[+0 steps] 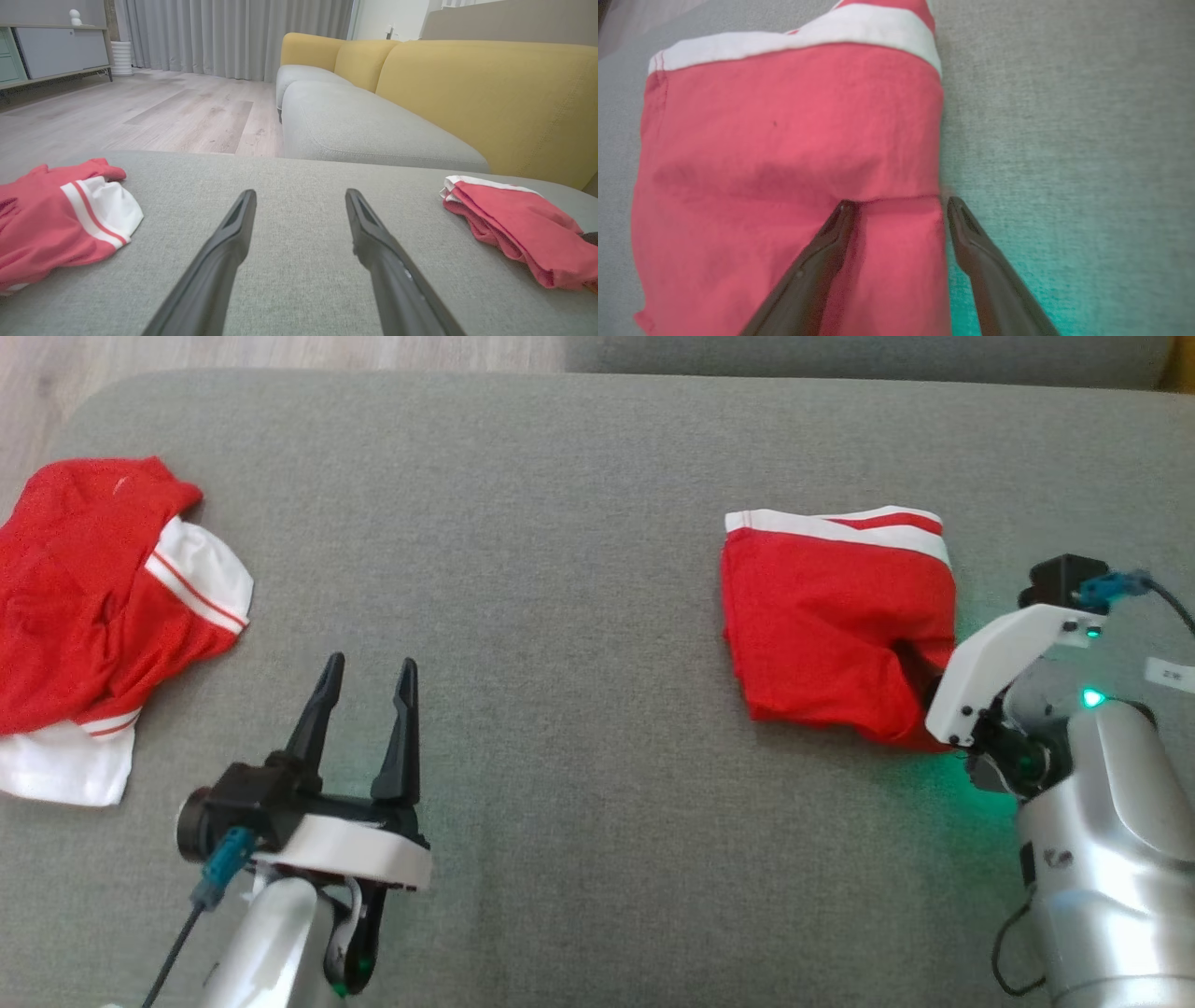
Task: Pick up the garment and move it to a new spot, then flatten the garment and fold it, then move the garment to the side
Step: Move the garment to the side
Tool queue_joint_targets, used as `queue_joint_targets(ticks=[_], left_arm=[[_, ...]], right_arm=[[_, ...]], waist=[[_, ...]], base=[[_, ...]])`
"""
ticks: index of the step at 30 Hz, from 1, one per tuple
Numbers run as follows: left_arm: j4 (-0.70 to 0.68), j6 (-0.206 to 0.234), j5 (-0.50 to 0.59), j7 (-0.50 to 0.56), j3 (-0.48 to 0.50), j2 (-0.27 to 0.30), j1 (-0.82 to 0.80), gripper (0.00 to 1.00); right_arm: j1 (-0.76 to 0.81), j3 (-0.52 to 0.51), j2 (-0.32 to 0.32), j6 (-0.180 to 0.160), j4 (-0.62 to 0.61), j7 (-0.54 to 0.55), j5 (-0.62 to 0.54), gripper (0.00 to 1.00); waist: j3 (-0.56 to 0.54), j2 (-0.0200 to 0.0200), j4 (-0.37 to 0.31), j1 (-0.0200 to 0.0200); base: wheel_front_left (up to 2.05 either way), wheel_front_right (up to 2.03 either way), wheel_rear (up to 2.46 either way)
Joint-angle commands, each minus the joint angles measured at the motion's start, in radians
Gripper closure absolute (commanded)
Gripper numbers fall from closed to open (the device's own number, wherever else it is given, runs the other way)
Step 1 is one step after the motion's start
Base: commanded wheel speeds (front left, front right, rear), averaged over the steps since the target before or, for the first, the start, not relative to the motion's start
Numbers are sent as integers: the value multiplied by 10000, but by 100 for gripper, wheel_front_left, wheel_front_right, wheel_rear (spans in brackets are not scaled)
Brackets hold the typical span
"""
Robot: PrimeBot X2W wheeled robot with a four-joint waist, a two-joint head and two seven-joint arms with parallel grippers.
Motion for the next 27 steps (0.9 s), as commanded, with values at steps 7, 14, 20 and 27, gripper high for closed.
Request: queue_joint_targets(ticks=[7, 14, 20, 27], left_arm=[[50, -109, 56, -175, 215, 48, -438, 0], [-53, -80, 39, -212, 382, 112, -364, 0], [-325, -58, 92, -223, 524, 214, -468, 0], [-767, -50, 287, -225, 519, 371, -1012, 0]], right_arm=[[-829, 705, 160, 67, 503, 356, 269, 100], [-1358, 2776, -1140, 67, -80, 560, 418, 100], [-2213, 4994, -3079, 67, -930, 779, 874, 100], [-3084, 6350, -5406, 67, -749, -370, 869, 100]], waist=[[50, 0, -39, -3], [209, 0, -712, -3], [666, 0, -1691, -3], [1557, 0, -2672, -3]], base=[[0, 0, 0], [0, 0, 0], [0, 0, 0], [0, 0, 0]])
